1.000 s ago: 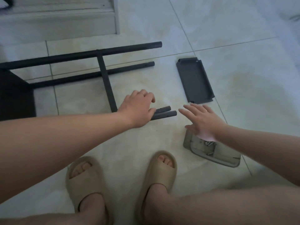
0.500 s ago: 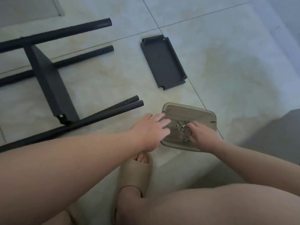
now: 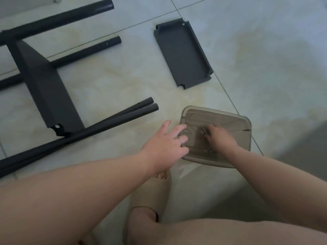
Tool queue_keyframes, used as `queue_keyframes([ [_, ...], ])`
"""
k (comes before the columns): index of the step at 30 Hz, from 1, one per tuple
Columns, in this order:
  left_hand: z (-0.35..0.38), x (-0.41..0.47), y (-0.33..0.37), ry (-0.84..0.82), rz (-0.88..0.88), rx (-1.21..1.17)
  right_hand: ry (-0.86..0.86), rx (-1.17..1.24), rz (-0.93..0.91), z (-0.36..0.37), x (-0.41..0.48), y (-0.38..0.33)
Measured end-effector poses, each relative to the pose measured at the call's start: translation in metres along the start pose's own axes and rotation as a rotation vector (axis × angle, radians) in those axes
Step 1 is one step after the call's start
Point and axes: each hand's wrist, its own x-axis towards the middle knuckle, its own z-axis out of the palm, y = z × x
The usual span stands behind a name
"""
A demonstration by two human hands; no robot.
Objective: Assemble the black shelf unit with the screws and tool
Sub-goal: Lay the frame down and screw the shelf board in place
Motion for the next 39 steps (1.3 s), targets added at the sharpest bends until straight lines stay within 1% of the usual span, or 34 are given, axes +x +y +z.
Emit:
queue_keyframes([
  [5, 0.000, 0.002, 0.000, -0.017, 0.002, -0.031, 0.010, 0.002, 0.034, -0.004, -0.002, -0.006],
  [9, -0.005, -0.001, -0.007, -0.026, 0.001, -0.085, 0.090, 0.114, 0.075, -0.022, -0.018, -0.014],
  [12, -0.017, -0.015, -0.025, 0.050, -0.009, -0.056, 0.189, 0.179, -0.040, -0.044, -0.037, -0.031],
  [15, -0.037, -0.040, -0.054, 0.137, -0.059, -0.012, 0.253, 0.231, -0.175, -0.068, -0.056, -0.060],
  [16, -0.045, -0.050, -0.065, 0.142, -0.101, -0.006, 0.261, 0.245, -0.211, -0.077, -0.062, -0.073],
  [18, -0.061, -0.074, -0.086, 0.117, -0.240, -0.042, 0.265, 0.272, -0.294, -0.092, -0.074, -0.103],
  [21, -0.080, -0.118, -0.116, 0.050, -0.481, -0.163, 0.229, 0.296, -0.432, -0.113, -0.091, -0.159],
  [23, -0.086, -0.154, -0.136, 0.014, -0.606, -0.239, 0.195, 0.297, -0.495, -0.122, -0.104, -0.201],
  [25, -0.088, -0.191, -0.151, -0.013, -0.703, -0.329, 0.146, 0.343, -0.523, -0.124, -0.116, -0.243],
  [28, -0.087, -0.238, -0.170, -0.057, -0.805, -0.429, 0.059, 0.407, -0.517, -0.114, -0.130, -0.296],
  [30, -0.082, -0.260, -0.180, -0.050, -0.876, -0.504, -0.006, 0.438, -0.510, -0.103, -0.135, -0.323],
  [32, -0.072, -0.275, -0.190, -0.056, -0.922, -0.599, -0.074, 0.457, -0.513, -0.090, -0.136, -0.342],
  [34, -0.057, -0.281, -0.198, -0.104, -0.942, -0.666, -0.132, 0.476, -0.530, -0.076, -0.132, -0.353],
  [37, -0.034, -0.281, -0.204, -0.218, -0.914, -0.735, -0.184, 0.515, -0.542, -0.056, -0.123, -0.356],
  [39, -0.021, -0.274, -0.200, -0.285, -0.856, -0.773, -0.187, 0.542, -0.554, -0.042, -0.120, -0.353],
])
